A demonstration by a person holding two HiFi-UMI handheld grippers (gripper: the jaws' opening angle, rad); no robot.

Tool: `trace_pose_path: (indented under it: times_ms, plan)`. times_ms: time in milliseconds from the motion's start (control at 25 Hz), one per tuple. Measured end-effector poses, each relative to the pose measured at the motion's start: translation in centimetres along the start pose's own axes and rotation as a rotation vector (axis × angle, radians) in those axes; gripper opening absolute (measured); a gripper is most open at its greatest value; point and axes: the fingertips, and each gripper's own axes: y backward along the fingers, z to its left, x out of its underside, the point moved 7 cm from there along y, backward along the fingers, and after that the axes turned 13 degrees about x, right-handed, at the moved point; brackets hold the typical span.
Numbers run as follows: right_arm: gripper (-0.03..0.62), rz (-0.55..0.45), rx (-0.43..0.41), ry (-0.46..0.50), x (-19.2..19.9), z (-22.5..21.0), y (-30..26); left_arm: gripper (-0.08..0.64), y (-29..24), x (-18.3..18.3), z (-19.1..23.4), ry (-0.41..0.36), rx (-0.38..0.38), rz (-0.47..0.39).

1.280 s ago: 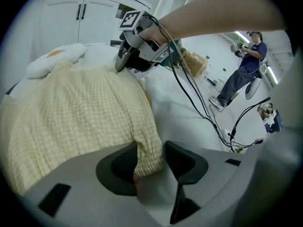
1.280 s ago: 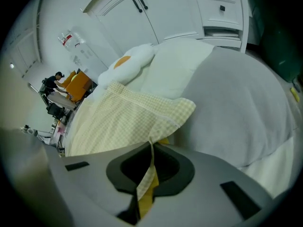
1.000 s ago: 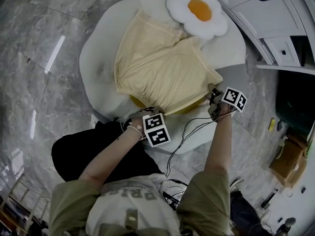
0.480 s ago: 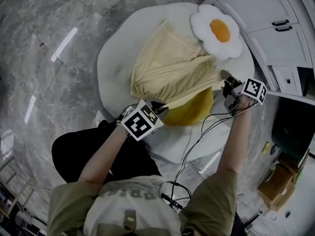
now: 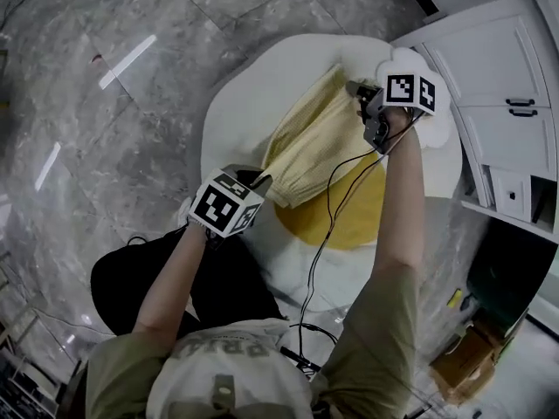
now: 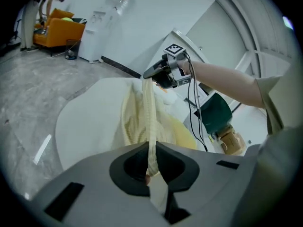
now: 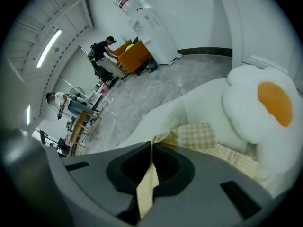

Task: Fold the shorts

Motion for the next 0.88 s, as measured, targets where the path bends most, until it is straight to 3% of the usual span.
trace_pose_path:
  times_ms: [200,240,320,360,440,520,600,680,760,880]
  plan:
    - [0.026,0.092,0.078,0.014,1.1,1.7,-6.6,0.035,0.3,2.1,3.6,0.033,-0.086,0.056]
    - [0.041,0.094,0.093,0.002,1.5,1.5,-7.2,0.037,0.2,2.5,4.1,0.029,-0.104,0.084]
    - [0.145,0.072,0.091,-0.046,2.0,1.1,-7.5,0.056,-0.1,3.6,4.9,0.015,-0.135,0.145]
    - [0.226,0.052,0.080,-0.074,2.0,0.8,-7.2,0.111,-0.4,4.1,5.2,0.006,-0.137,0.173]
    - [0.261,-0.001,0.061,-0.111,1.9,0.0,-5.7,0.290,-0.7,4.9,5.5,-0.017,-0.100,0.209]
    - [0.275,-0.067,0.043,-0.117,1.6,-0.7,-3.2,0.323,-0.3,4.8,5.2,-0.053,-0.056,0.188]
    - [0.278,-0.134,0.018,-0.089,1.9,-1.3,0.1,0.339,0.8,3.8,4.6,-0.125,-0.059,0.158]
    - [0.282,-0.186,0.003,-0.010,3.0,-1.9,3.5,0.344,2.2,2.4,4.0,-0.235,-0.090,0.182]
    - [0.284,-0.184,-0.011,0.118,5.5,-2.0,6.4,0.347,3.0,0.6,3.2,-0.356,-0.097,0.255]
    - [0.291,-0.082,-0.025,0.355,11.4,-1.3,9.0,0.352,3.0,-1.3,1.8,-0.559,-0.071,0.446]
